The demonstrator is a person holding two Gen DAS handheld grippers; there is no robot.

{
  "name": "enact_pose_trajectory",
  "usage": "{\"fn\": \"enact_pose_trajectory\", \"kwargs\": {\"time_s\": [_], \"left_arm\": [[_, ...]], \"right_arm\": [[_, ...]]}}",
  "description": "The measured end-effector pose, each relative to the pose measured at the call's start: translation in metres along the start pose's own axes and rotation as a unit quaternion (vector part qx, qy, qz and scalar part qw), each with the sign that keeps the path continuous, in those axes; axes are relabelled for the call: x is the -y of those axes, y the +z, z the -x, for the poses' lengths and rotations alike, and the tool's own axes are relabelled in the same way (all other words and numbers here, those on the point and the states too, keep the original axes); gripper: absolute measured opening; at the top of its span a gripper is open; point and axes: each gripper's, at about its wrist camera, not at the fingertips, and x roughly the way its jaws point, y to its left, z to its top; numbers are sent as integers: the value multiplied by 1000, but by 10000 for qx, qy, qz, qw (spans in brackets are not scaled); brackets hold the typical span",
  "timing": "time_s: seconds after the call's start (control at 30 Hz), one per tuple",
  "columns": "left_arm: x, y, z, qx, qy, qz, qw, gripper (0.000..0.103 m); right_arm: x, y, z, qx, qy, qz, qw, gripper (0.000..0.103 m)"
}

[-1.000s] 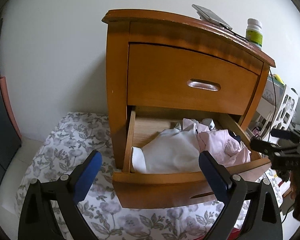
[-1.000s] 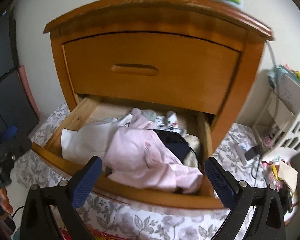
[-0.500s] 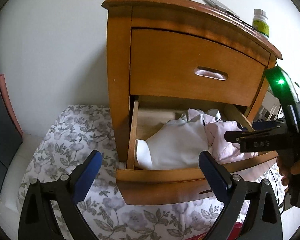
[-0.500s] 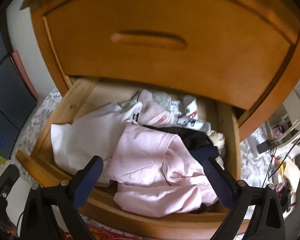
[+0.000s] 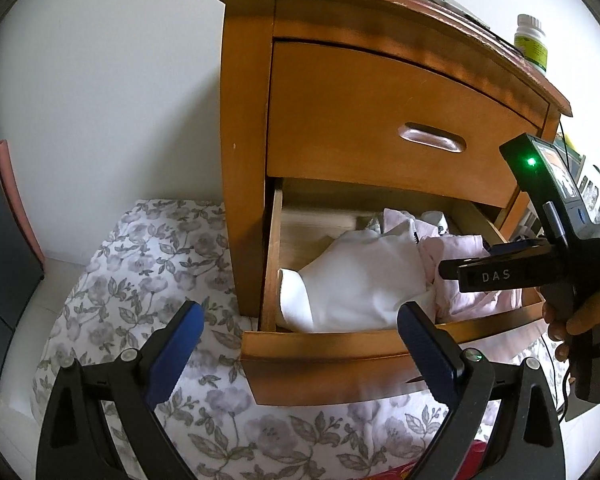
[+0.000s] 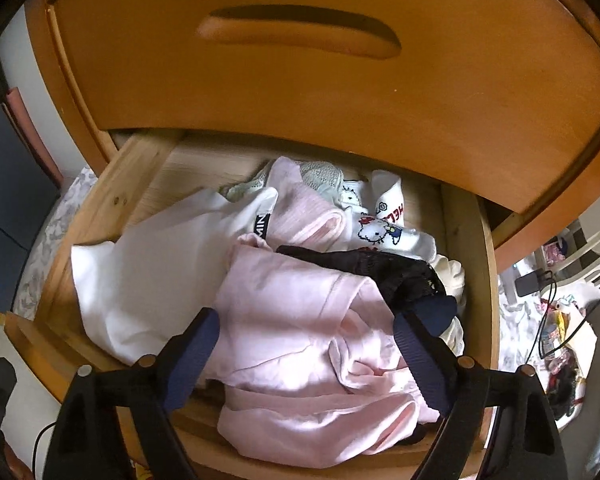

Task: Organize soft objects
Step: 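Reach into the drawer and grasp the pink garment with the right gripper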

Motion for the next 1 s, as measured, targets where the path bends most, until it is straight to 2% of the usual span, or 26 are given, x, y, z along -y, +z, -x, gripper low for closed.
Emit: {"fn": "enact_pose_trajectory", "kwargs": {"time_s": [0.27, 0.37, 0.43, 0.5, 0.53, 0.83, 1.0], "left_arm": [[0, 0, -4, -59, -42, 4, 10000, 98], [0, -1, -4, -79, -51, -13, 10000, 98], [-1, -1, -4, -89, -51, -19, 9999, 98], [-3, -1, -5, -100, -44, -16, 9999, 98], [-3, -1, -5, -103, -41, -14, 9999, 98], [-6, -3, -7, -154, -67, -20, 9999, 98], [-8, -3, -8, -183, -56, -20, 9998, 98]], "right_arm": [[-9, 4, -2, 42, -5, 93, 9999, 86], [-14, 4, -5, 25, -162, 226, 9996, 85], [-16, 4, -7, 36, -336, 331, 9989, 80], [-12, 5, -7, 94, -485, 363, 9981, 70], [-8, 5, -5, 111, -533, 335, 9980, 69], [12, -4, 5, 198, -410, 223, 9987, 50], [17, -12, 15, 406, -356, 160, 9984, 35]]}}
